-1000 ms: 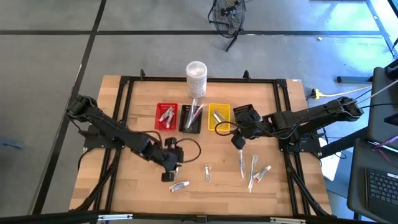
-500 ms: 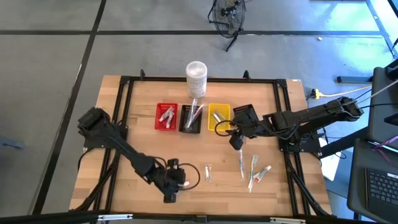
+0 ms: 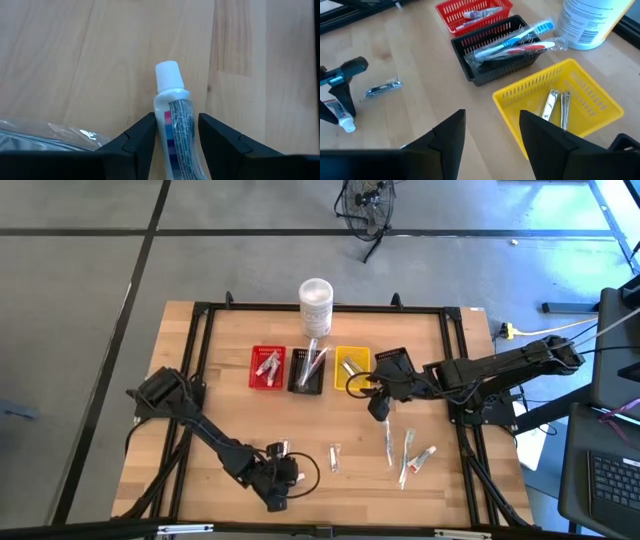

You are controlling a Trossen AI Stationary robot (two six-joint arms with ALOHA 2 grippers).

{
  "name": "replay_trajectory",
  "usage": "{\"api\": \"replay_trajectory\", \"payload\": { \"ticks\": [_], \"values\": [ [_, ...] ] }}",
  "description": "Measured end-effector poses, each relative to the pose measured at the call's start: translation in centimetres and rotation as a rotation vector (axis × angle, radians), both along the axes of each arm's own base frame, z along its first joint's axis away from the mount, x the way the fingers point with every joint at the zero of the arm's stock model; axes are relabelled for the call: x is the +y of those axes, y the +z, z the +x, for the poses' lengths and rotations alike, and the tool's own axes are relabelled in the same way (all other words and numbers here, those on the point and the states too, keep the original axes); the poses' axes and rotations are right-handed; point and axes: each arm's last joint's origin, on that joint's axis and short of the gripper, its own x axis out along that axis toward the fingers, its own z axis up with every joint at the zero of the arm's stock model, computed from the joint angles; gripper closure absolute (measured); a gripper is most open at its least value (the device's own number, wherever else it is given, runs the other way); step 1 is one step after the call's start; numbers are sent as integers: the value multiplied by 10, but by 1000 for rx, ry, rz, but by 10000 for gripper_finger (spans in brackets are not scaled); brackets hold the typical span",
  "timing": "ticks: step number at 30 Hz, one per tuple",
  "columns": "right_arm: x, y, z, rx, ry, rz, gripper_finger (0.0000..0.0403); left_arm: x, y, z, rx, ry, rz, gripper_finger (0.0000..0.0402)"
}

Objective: Pick & Place Travel size toiletries
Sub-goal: Put the toothpaste into the red basket

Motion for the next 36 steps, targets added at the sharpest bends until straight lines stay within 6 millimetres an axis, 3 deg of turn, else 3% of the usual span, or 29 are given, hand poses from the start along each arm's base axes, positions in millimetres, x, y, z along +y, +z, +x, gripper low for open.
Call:
{"api": "replay_trajectory", "payload": {
  "ticks": [13, 20, 26, 36],
  "values": [
    [1, 1, 1, -21, -15, 38, 243, -1, 1, -3, -15, 53, 1, 320],
    [1, 1, 1, -21, -16, 38, 248, 9, 33, -3, -96, 103, -18, 330],
    [1, 0, 1, -21, -21, 36, 240, 49, 67, -10, -119, 300, 124, 334],
    [5, -22, 21, 31, -25, 14, 231, 150, 101, -22, 20, 645, 335, 336]
  ]
}}
